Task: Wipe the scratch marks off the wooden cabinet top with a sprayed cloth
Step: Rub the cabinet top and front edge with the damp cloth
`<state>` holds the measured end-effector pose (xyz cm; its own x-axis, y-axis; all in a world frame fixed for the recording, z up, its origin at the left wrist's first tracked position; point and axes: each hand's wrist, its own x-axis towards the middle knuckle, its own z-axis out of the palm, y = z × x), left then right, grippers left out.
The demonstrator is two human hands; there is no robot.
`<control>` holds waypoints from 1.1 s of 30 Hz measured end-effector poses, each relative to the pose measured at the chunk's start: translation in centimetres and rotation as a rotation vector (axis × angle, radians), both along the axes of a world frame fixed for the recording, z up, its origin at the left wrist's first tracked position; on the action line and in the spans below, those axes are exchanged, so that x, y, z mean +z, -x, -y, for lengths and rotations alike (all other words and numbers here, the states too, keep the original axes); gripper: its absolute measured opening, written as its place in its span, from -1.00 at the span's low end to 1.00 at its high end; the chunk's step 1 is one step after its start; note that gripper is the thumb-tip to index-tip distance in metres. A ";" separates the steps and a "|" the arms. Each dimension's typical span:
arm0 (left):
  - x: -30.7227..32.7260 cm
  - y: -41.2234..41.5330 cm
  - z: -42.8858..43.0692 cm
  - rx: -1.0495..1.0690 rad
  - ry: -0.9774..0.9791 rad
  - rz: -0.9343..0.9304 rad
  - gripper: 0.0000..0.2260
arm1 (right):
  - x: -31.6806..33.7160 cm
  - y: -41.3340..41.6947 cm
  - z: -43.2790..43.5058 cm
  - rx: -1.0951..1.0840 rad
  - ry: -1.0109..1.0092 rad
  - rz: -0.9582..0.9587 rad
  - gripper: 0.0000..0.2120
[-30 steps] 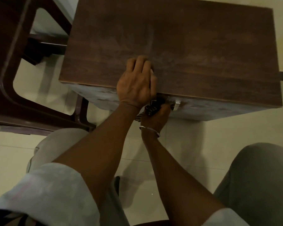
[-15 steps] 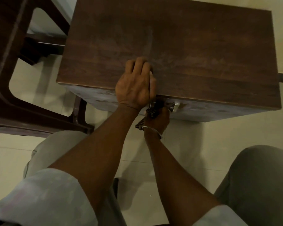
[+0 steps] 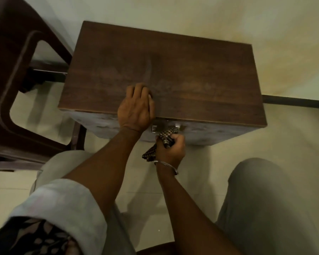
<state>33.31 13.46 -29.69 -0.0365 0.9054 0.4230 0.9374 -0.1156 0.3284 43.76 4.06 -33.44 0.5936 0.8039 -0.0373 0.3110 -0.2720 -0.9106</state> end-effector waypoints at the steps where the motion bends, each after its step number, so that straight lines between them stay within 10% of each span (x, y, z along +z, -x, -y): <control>1: 0.1 -0.1 0.1 0.000 -0.001 0.004 -0.83 | 0.3 -0.8 0.4 -0.024 -0.020 0.045 -0.67; 33: -1.0 0.1 -0.3 0.000 -0.053 -0.026 -0.81 | -3.0 -2.2 -3.0 -0.082 -0.013 0.008 -0.65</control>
<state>33.16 13.76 -30.69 -0.0251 0.8817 0.4711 0.9456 -0.1319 0.2973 46.00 7.05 -36.39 0.6574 0.7532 -0.0222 0.2956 -0.2848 -0.9119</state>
